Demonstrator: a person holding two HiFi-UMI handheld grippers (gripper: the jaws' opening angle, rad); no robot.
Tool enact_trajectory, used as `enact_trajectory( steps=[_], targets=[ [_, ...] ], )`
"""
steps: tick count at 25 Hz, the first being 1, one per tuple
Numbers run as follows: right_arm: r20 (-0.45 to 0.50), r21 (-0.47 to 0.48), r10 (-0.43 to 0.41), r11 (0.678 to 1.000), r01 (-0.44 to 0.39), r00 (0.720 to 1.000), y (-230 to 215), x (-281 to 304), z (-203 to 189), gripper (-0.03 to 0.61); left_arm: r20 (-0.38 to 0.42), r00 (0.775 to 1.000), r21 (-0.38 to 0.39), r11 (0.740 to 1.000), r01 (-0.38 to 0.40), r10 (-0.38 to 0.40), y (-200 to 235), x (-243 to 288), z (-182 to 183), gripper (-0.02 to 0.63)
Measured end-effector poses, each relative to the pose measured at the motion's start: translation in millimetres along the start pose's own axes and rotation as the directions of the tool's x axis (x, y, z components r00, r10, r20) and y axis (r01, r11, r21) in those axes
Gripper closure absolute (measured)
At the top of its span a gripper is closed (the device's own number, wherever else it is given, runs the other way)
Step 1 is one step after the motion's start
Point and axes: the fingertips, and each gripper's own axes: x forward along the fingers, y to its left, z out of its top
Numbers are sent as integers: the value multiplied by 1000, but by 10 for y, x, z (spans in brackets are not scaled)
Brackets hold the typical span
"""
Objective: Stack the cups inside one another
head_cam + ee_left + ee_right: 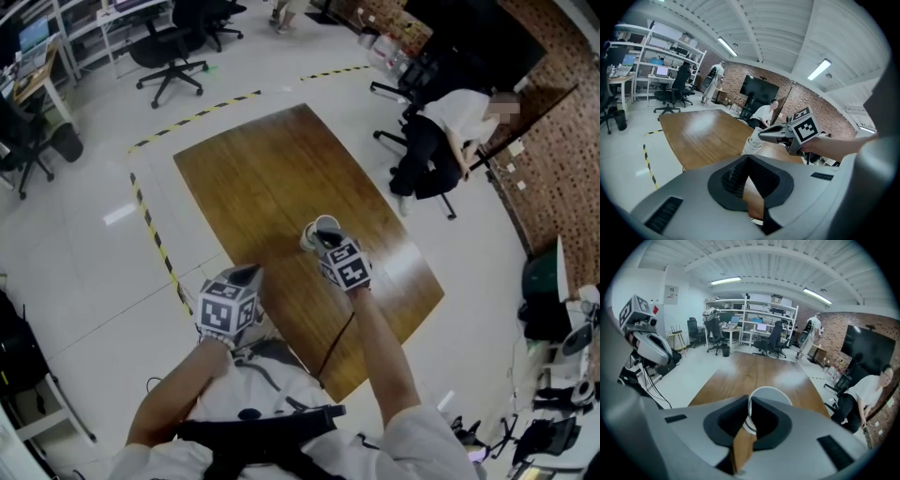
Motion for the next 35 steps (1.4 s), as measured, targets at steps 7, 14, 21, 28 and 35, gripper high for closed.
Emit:
enact_trajectory(
  steps=[7, 14, 21, 28, 35],
  targets=[
    [-75, -49, -6, 999, 2, 997, 72, 148, -161, 546, 7, 1000, -9, 1000, -12, 12, 45, -64, 0, 617],
    [-114, -51, -16, 999, 10, 993, 91, 317, -328, 534, 14, 1000, -19, 1000, -22, 22, 105, -108, -18, 618],
    [-118, -43, -42, 998, 37, 992, 132, 359, -321, 502, 14, 1000, -21, 1000, -17, 17, 176, -195, -47, 618],
    [48, 146, -133, 981, 125, 990, 25, 13, -93, 460, 7, 1000, -9, 1000, 13, -13, 220, -231, -76, 618],
    [204, 562, -245, 822, 92, 948, 474, -629, -289, 535, -17, 997, 2, 997, 74, -74, 334, -448, -176, 617]
  ],
)
